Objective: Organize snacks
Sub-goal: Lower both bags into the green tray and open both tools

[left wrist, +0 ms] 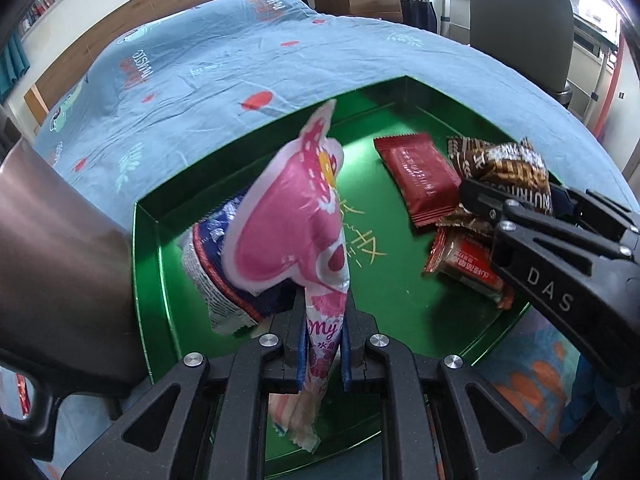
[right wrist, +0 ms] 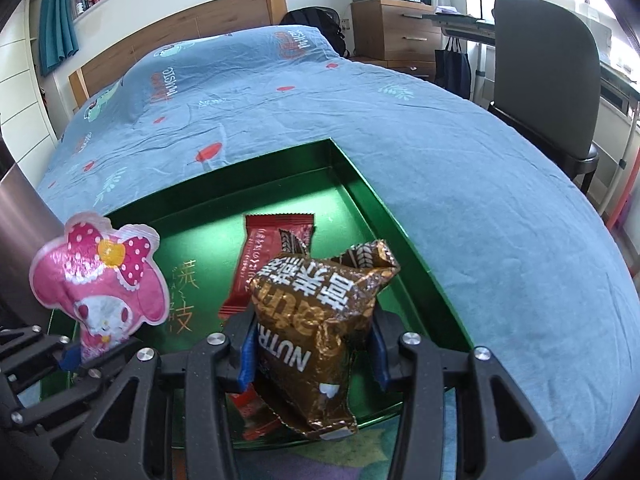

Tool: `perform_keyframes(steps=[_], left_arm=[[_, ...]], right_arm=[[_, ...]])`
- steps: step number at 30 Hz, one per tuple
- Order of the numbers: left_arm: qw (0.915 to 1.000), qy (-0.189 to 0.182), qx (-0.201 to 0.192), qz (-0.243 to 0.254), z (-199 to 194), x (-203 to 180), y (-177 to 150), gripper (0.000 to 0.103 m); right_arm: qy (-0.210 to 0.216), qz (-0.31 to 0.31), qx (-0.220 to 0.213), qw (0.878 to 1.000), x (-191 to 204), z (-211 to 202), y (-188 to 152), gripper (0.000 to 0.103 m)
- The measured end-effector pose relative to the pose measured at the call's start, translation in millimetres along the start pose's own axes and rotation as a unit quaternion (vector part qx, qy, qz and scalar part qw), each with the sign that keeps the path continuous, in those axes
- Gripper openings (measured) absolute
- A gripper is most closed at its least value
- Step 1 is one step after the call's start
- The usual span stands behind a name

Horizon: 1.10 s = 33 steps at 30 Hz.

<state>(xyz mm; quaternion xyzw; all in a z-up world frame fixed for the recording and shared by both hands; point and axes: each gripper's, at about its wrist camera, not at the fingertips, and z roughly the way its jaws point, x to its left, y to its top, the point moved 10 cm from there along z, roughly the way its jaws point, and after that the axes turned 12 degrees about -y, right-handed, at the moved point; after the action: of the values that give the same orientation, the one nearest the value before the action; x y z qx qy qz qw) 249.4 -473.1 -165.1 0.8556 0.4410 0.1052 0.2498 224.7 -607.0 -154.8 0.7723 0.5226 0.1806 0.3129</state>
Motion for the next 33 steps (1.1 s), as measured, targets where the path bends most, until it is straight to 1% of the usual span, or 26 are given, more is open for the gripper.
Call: perform_keyframes(steps=[6, 9, 15, 17, 22, 30, 33], left_arm=[[1.0000, 0.001, 0.001, -0.002, 2, 0, -1, 0.011], [1.0000, 0.000, 0.001, -0.004, 3, 1, -1, 0.013], [0.9999, -0.002, -0.003, -0.010, -2, 2, -1, 0.025], [0.9999, -0.002, -0.005, -0.011, -4, 3, -1, 0.032], [0.9998, 0.002, -0.014, -0.016, -14, 6, 0, 0.037], [0.9995, 0.005, -0.026, -0.014, -33, 6, 0, 0.038], [0.9993, 0.008, -0.033, -0.015, -41, 7, -1, 0.040]], right_arm=[[0.005, -0.002, -0.001, 1.000, 3, -3, -2, 0.103], [0.005, -0.002, 0.000, 1.000, 1, -4, -2, 0.103], [0.006, -0.006, 0.002, 1.000, 3, -9, -3, 0.103], [0.006, -0.007, 0.003, 1.000, 4, -10, -4, 0.103], [0.006, -0.011, 0.001, 1.000, 5, -18, -4, 0.103], [0.005, -0.012, -0.009, 1.000, 5, -34, 3, 0.103], [0.004, -0.011, -0.013, 1.000, 5, -41, 4, 0.103]])
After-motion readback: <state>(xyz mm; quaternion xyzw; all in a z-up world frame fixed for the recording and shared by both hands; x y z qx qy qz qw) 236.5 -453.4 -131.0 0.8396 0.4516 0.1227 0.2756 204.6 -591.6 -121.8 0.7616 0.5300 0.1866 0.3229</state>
